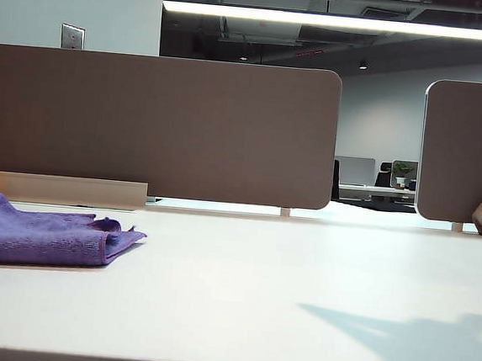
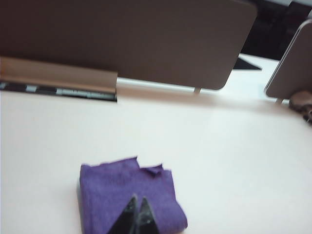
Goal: Fold the bottom of the cloth upward, then fold it vertically to form a square shape.
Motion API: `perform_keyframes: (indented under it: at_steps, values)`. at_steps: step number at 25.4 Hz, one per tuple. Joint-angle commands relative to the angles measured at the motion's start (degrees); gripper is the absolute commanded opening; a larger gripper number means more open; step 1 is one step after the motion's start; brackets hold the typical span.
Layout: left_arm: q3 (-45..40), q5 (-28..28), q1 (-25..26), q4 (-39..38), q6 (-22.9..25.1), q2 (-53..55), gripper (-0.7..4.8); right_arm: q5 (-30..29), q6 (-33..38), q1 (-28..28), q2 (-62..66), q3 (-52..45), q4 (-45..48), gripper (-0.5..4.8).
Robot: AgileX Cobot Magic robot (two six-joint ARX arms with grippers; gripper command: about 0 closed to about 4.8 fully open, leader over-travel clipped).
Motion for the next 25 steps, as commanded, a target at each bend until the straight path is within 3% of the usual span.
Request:
perform_keyframes:
  at_steps: [1,7,14,17,21,25]
  values:
    - [-3.7,0.5,0.0,1.8,-0.2,0.0,-0.05,1.5,-0.1,0.0,-2.3,-2.4,0.8,-0.01]
    - [-12.1,2.0,0.0,9.9,-3.6,0.0,-0.05,2.2,0.7,0.0,-4.1,-8.1,0.9,-0.01]
    - [-20.1,1.9,0.0,16.0,-3.4,0.0,-0.05,2.2,1.9,0.0,-3.7,-16.8,10.4,-0.01]
    - [-22.8,1.5,0.0,18.4,-1.6,0.0,-0.05,2.1,2.0,0.0,-2.4,-19.2,13.3,-0.01]
    - [-25.8,1.5,0.0,19.5,4.6,0.0,-0.05,2.1,2.1,0.0,1.4,-20.5,14.4,-0.01]
    - [-27.5,1.4,0.0,21.0,6.4,0.1,-0.05,2.1,2.0,0.0,5.0,-21.0,16.9,-0.01]
